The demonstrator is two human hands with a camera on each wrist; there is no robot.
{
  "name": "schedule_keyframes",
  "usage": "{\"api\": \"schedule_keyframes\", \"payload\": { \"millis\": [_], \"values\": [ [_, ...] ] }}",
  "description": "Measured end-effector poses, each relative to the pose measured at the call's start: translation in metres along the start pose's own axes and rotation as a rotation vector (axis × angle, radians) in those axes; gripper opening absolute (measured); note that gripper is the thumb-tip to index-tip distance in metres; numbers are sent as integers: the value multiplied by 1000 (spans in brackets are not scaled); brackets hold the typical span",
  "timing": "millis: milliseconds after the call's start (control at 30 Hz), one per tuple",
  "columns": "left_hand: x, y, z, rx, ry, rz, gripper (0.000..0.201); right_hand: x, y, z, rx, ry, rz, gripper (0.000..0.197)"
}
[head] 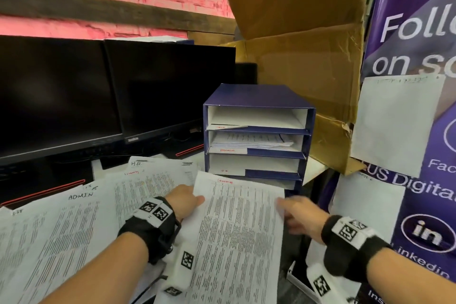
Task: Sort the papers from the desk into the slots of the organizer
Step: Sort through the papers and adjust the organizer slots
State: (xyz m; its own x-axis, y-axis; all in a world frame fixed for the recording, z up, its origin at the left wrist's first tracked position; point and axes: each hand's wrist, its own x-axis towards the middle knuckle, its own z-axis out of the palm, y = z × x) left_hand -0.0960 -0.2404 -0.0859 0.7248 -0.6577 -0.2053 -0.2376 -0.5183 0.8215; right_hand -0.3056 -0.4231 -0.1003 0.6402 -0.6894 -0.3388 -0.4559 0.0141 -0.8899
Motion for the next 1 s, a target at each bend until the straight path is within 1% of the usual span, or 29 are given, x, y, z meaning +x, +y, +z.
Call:
{"api": "schedule_keyframes", "payload": {
  "millis": [33, 67, 133, 200, 267, 367, 433, 467, 500, 567, 633, 733, 767, 800, 833, 900, 967, 1000],
  "values": [
    [2, -1, 5, 30, -12, -1, 33, -2, 11, 3, -14, -64, 37, 28],
    [4, -3, 9, 48, -15, -3, 35, -4, 19, 7, 19, -121, 53, 25],
    [8, -4, 13, 53, -7, -13, 36, -7, 25, 11, 121, -196, 36, 22],
    [7, -3, 15, 14, 2, -41, 34, -2, 25, 9, 179, -170, 1, 20],
    [6, 0, 17, -67, -5, -81, 27, 8, 20, 2, 150, -51, -12, 17],
    [3, 3, 24, -153, -81, -163, 22, 25, 10, -6, 88, 166, 22, 16],
    [4, 4, 32, -90, -92, -136, 25, 38, 8, -11, 80, 282, 48, 18],
    [5, 6, 34, -19, -75, -104, 26, 44, 8, -13, 73, 313, 72, 21],
    [6, 7, 36, 47, -44, -84, 32, 46, 9, -15, 88, 312, 87, 22],
    [10, 12, 37, 121, 15, -106, 41, 42, 9, -17, 176, 216, 112, 20],
    [17, 14, 37, 96, 61, -120, 44, 28, 9, -18, 205, 81, 147, 23],
    [25, 17, 34, 52, 145, -104, 45, 9, 14, -22, 102, -140, 196, 26],
    [29, 17, 34, 49, 162, -111, 46, 8, 16, -23, 75, -185, 202, 24],
    [31, 19, 35, 39, 166, -109, 47, 8, 17, -23, 64, -193, 193, 21],
    [32, 20, 36, 15, 164, -108, 50, 13, 19, -24, 73, -168, 176, 18],
    [34, 23, 38, -51, 133, -112, 57, 25, 19, -23, 109, -31, 127, 18],
    [34, 21, 41, -78, 60, -117, 62, 41, 18, -19, 106, 124, 81, 12],
    [32, 20, 42, -68, 8, -123, 60, 46, 16, -17, 91, 195, 64, 9]
  ]
}}
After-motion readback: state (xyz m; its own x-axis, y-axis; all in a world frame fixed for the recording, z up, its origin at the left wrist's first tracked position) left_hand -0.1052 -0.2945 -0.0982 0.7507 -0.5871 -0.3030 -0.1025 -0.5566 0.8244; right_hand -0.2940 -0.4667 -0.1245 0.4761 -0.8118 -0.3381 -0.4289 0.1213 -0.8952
